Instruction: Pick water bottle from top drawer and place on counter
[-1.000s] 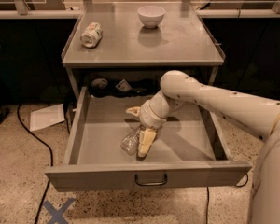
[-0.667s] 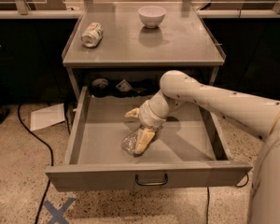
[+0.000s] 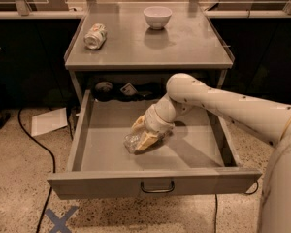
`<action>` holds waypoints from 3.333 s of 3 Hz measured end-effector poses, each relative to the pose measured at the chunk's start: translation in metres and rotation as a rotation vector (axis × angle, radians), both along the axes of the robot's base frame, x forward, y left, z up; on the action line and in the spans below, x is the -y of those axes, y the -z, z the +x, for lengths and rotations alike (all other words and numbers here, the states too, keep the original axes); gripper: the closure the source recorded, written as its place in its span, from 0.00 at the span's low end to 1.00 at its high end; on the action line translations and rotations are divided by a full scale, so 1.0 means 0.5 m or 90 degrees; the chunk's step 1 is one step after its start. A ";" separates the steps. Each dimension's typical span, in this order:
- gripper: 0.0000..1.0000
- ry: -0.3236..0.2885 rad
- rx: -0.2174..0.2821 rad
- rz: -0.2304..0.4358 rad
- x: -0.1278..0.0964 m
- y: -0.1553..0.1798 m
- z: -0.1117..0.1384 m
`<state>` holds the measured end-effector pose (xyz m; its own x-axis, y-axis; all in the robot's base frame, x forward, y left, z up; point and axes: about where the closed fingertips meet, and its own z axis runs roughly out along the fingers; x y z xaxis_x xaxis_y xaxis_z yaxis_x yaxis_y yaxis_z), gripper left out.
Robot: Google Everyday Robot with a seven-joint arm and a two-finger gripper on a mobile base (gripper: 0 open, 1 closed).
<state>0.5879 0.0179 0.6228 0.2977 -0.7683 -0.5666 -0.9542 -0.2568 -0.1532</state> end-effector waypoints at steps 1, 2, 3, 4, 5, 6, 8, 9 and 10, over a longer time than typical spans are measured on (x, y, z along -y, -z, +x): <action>0.88 0.000 0.000 0.001 -0.001 -0.001 -0.001; 1.00 -0.011 0.009 0.018 -0.001 -0.070 -0.002; 1.00 -0.031 0.020 0.059 0.010 -0.182 0.000; 1.00 -0.052 0.055 0.101 0.024 -0.331 0.002; 1.00 -0.069 0.098 0.141 0.037 -0.459 0.023; 1.00 -0.088 0.120 0.143 0.034 -0.543 0.068; 1.00 -0.108 0.188 0.081 -0.006 -0.595 0.225; 1.00 -0.095 0.228 0.093 -0.001 -0.649 0.246; 1.00 -0.090 0.222 0.098 -0.003 -0.633 0.257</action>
Offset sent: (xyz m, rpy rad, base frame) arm 0.0004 -0.0025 0.0937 0.0693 -0.0425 0.0383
